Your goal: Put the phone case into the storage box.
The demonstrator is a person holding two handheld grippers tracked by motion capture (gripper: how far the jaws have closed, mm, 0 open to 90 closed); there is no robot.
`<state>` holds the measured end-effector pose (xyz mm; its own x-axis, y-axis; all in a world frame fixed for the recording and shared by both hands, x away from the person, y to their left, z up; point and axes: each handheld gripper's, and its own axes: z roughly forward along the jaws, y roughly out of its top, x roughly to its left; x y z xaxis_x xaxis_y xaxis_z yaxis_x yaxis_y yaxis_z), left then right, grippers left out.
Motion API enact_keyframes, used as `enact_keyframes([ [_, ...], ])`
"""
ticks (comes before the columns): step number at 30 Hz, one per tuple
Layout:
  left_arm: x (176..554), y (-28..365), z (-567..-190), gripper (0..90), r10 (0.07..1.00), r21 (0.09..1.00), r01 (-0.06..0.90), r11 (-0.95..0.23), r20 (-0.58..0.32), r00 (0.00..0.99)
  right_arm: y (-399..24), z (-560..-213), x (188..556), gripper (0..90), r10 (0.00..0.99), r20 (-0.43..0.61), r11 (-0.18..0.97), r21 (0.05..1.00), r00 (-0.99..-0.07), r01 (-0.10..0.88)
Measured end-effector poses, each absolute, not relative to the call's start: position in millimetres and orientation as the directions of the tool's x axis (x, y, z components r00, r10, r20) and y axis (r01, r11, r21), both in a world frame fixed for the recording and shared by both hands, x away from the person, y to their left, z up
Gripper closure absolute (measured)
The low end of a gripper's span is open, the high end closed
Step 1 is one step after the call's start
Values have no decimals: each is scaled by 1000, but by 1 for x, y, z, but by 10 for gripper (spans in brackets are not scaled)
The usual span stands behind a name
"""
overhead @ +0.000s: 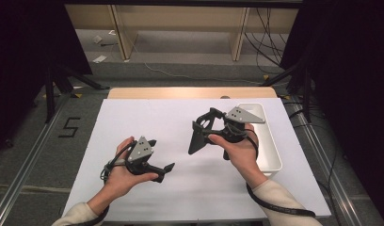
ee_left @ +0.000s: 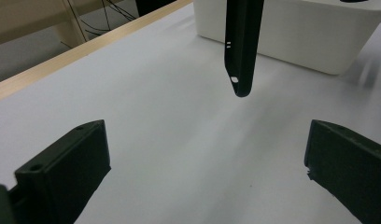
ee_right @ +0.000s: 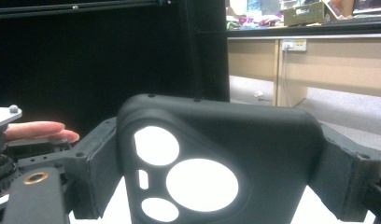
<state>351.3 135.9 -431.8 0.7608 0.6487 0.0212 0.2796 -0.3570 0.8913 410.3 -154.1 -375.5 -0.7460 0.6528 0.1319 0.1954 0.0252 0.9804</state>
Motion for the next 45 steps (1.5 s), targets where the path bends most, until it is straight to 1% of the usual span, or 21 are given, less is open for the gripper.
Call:
enact_keyframes([
  [5, 350, 137, -431, 18, 644, 891, 272, -362, 28, 764, -157, -373, 411, 152, 658, 123, 23, 983, -743, 183],
  [20, 348, 147, -432, 7, 667, 890, 285, -355, 28, 744, -168, -366, 415, 152, 684, 118, 4, 986, -720, 166],
  [45, 347, 147, -433, 5, 662, 889, 284, -359, 28, 749, -185, -359, 420, 153, 720, 118, -13, 987, -683, 157],
])
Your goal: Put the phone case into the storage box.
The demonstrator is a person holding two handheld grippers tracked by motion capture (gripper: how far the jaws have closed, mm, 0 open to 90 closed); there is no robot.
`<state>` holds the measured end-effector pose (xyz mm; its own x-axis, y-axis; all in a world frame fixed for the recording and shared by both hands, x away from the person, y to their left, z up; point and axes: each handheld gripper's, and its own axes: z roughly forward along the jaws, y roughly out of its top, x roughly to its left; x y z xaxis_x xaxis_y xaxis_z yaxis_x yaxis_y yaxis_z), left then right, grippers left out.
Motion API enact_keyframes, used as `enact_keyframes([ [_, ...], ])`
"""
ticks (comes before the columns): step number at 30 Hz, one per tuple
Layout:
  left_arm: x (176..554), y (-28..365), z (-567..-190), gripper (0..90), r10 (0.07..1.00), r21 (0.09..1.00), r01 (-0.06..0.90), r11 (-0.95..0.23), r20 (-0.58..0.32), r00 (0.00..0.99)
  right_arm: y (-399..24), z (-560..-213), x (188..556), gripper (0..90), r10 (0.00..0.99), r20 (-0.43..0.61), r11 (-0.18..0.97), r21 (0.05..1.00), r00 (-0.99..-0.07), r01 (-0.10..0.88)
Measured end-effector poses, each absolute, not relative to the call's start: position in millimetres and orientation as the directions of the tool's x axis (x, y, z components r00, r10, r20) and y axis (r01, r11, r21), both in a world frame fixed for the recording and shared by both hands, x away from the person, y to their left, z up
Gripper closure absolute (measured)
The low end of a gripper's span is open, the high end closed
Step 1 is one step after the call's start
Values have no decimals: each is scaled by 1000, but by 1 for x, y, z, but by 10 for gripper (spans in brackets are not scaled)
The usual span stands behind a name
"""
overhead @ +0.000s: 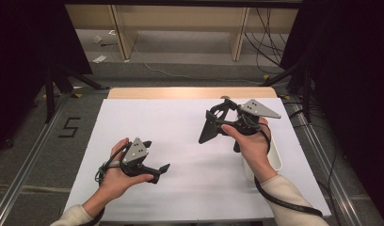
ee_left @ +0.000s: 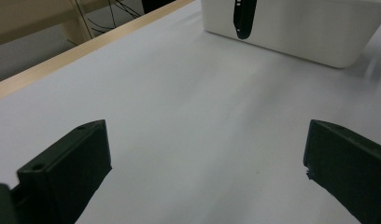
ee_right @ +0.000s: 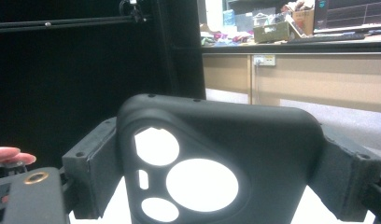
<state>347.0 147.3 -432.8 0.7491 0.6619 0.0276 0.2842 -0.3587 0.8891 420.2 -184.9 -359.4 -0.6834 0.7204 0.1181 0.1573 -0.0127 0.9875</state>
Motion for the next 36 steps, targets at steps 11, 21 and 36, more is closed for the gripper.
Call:
enact_keyframes([
  [11, 347, 148, -433, 5, 663, 889, 283, -361, 31, 748, -192, -357, 423, 153, 738, 122, -22, 987, -664, 156],
  [21, 346, 151, -434, 5, 664, 887, 285, -363, 32, 747, -200, -356, 426, 153, 754, 124, -32, 988, -645, 152],
  [36, 346, 150, -435, 5, 660, 885, 283, -371, 36, 751, -211, -353, 429, 153, 779, 120, -38, 989, -615, 145],
])
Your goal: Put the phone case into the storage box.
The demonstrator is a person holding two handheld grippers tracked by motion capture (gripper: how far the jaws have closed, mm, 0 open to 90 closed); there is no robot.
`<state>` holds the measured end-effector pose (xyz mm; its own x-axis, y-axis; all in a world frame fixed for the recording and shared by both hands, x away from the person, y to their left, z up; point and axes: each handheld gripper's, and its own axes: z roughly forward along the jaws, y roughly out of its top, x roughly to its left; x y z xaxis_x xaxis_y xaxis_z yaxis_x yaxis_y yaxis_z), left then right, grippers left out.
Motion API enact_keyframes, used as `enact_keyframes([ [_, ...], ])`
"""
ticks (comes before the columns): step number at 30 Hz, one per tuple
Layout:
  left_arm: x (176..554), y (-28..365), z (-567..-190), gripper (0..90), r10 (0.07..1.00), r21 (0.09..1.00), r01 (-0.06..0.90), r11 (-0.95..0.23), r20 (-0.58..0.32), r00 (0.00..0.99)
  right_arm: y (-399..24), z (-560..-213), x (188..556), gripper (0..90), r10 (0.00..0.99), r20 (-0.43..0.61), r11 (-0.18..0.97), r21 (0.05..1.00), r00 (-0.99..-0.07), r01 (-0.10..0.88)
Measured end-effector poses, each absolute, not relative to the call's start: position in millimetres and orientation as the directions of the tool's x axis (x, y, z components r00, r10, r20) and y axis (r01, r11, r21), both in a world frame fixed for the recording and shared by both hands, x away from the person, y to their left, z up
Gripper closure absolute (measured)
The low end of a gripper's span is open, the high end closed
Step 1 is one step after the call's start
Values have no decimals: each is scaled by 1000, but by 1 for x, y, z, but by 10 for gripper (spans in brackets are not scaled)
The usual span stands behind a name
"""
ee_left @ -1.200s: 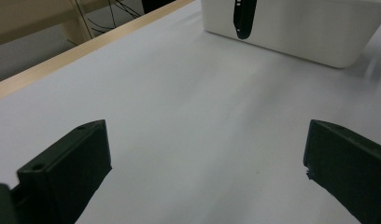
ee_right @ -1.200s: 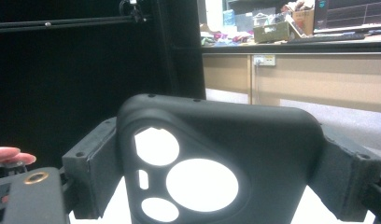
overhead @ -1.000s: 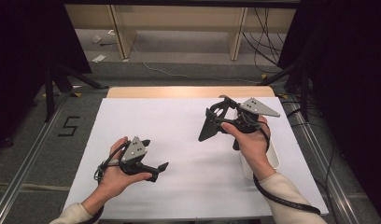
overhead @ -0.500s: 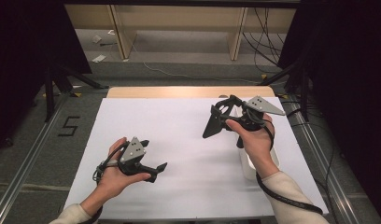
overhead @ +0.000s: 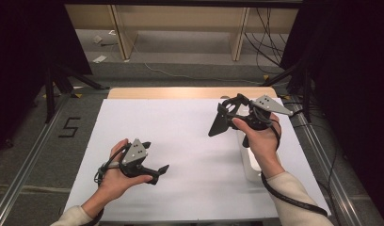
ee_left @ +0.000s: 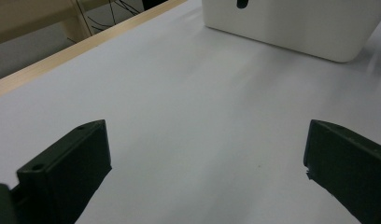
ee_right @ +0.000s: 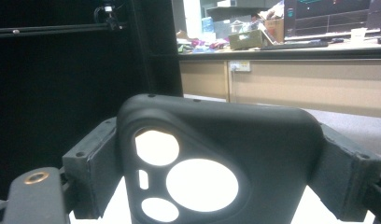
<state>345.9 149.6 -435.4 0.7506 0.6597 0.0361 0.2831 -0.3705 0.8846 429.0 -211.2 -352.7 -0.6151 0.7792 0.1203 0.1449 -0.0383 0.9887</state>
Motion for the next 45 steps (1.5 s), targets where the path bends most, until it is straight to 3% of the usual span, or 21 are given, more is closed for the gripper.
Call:
enact_keyframes([
  [45, 346, 149, -436, 5, 660, 883, 285, -373, 37, 751, -251, -338, 436, 154, 843, 131, -92, 991, -521, 100],
])
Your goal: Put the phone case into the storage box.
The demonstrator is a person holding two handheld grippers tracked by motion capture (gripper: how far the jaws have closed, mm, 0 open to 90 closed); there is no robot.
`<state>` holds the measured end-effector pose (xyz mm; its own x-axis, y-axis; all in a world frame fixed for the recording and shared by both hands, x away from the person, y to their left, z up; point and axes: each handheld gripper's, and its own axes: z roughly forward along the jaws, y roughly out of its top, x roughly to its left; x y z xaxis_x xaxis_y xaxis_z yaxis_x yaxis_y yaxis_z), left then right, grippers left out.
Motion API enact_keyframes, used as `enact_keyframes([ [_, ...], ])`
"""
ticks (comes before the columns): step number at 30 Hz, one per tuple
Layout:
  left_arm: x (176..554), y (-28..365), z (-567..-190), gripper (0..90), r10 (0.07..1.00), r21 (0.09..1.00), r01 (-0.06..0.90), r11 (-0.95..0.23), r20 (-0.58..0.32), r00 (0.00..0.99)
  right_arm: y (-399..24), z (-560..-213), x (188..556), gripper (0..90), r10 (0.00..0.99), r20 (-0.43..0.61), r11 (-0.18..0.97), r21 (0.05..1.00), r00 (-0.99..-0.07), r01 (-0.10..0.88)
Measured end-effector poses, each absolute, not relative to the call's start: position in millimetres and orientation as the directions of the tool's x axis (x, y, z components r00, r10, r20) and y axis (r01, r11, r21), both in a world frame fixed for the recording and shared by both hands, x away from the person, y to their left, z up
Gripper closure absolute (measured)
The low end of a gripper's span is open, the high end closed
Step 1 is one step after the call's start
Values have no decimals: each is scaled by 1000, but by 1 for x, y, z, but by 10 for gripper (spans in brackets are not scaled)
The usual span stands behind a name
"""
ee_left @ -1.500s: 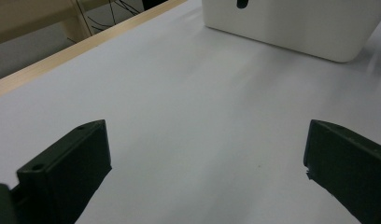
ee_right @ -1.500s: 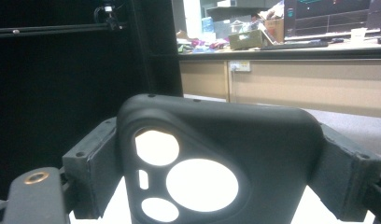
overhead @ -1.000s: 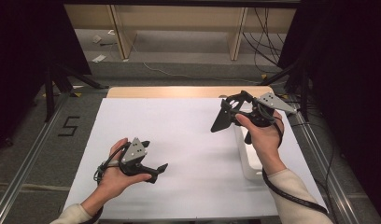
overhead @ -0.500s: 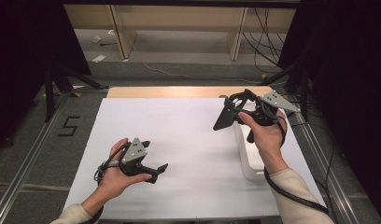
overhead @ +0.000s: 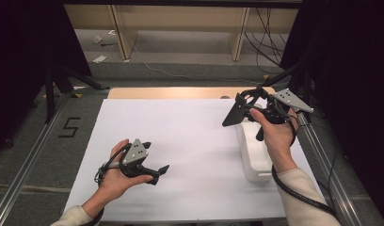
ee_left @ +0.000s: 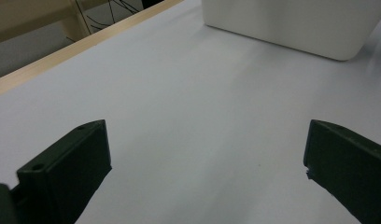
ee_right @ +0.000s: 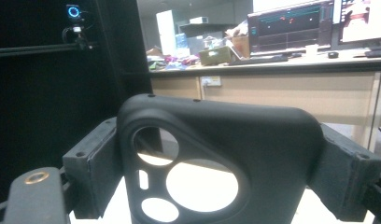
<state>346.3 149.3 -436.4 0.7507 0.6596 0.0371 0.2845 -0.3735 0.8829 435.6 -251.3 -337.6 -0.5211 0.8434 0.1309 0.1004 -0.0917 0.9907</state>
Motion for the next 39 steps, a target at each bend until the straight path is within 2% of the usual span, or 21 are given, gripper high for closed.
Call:
enact_keyframes([
  [39, 346, 150, -436, 5, 660, 884, 284, -370, 35, 750, -275, -335, 439, 154, 885, 129, -99, 991, -448, 90],
])
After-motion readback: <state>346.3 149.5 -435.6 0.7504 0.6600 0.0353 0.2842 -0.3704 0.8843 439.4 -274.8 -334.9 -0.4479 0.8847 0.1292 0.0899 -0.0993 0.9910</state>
